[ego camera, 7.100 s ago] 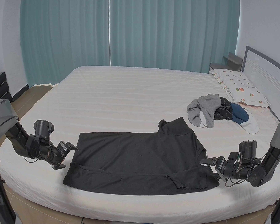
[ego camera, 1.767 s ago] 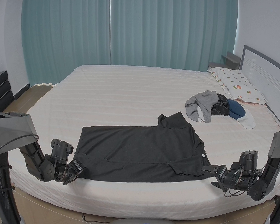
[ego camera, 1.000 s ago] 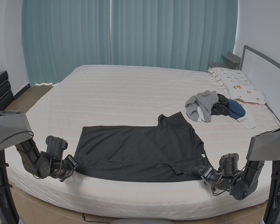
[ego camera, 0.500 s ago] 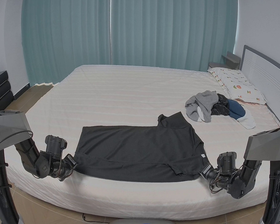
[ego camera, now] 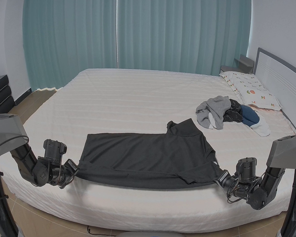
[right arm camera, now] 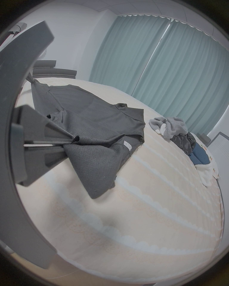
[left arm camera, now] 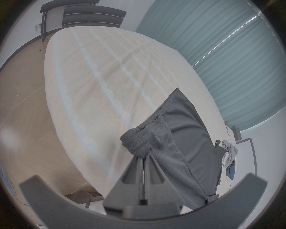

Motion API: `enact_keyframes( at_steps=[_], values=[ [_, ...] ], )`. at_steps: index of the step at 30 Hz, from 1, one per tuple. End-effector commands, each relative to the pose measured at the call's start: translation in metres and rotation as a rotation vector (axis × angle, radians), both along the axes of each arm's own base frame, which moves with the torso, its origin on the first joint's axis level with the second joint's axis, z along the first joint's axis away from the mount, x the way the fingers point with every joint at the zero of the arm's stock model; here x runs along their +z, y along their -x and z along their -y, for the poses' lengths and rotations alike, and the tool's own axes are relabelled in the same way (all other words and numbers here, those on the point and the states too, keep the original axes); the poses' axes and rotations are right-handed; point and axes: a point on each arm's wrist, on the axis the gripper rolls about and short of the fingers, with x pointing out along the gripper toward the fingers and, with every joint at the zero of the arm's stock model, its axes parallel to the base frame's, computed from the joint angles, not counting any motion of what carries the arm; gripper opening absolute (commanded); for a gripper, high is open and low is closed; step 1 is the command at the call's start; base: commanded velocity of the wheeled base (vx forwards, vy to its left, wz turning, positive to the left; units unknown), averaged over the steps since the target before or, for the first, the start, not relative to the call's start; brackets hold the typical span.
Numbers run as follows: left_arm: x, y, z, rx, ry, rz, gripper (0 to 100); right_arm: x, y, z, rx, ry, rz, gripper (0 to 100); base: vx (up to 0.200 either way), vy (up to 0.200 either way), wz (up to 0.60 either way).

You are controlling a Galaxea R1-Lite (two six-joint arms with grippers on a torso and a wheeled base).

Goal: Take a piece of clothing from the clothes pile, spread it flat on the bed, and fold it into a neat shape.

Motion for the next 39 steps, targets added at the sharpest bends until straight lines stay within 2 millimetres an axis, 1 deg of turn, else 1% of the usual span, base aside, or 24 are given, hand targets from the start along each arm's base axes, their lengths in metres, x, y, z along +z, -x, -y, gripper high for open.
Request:
enact_keyframes(
  at_steps=[1,5,7,8,13,20,28,31,32,35,36,37,39],
  values=[
    [0.009,0.002,-0.002,0.005,0.001,0.028,0,0.006,0.003,0.001,0.000,-0.003,0.013,0,0.000,0.000,0.00],
    [0.010,0.007,-0.007,-0.008,-0.026,0.006,0,0.003,0.014,0.003,0.007,0.015,-0.014,0,0.000,0.000,0.00],
    [0.009,0.009,-0.007,-0.020,-0.037,-0.009,0,0.004,0.015,0.003,0.011,0.022,-0.015,0,0.000,0.000,0.00],
    [0.006,0.013,-0.007,-0.033,-0.050,-0.038,0,0.005,0.020,0.004,0.022,0.036,-0.018,0,0.000,0.000,0.00],
    [0.000,0.022,-0.008,-0.052,-0.066,-0.078,0,0.008,0.031,0.004,0.066,0.084,-0.019,0,0.000,0.000,0.00],
    [-0.009,0.038,-0.008,-0.123,-0.121,-0.140,0,0.001,0.042,0.007,0.114,0.155,-0.054,0,0.000,0.000,0.00],
    [-0.012,0.042,-0.005,-0.137,-0.123,-0.173,0,-0.008,0.051,0.006,0.160,0.198,-0.098,0,0.000,0.000,0.00],
    [-0.013,0.042,-0.005,-0.138,-0.124,-0.176,0,-0.010,0.051,0.006,0.165,0.205,-0.107,0,0.000,0.000,0.00],
    [-0.013,0.042,-0.005,-0.140,-0.125,-0.176,0,-0.016,0.050,0.005,0.172,0.212,-0.124,0,0.000,0.000,0.00],
    [-0.014,0.042,-0.005,-0.140,-0.125,-0.179,0,-0.020,0.049,0.005,0.170,0.215,-0.135,0,0.000,0.000,0.00],
    [-0.014,0.043,-0.005,-0.143,-0.125,-0.180,100,-0.022,0.049,0.005,0.171,0.218,-0.143,0,0.000,0.000,0.00],
    [-0.014,0.043,-0.004,-0.147,-0.125,-0.180,100,-0.022,0.049,0.005,0.171,0.218,-0.143,100,0.000,0.000,0.00],
    [-0.014,0.043,-0.003,-0.150,-0.126,-0.180,100,-0.021,0.049,0.004,0.174,0.215,-0.139,100,0.000,0.000,0.00]
  ],
)
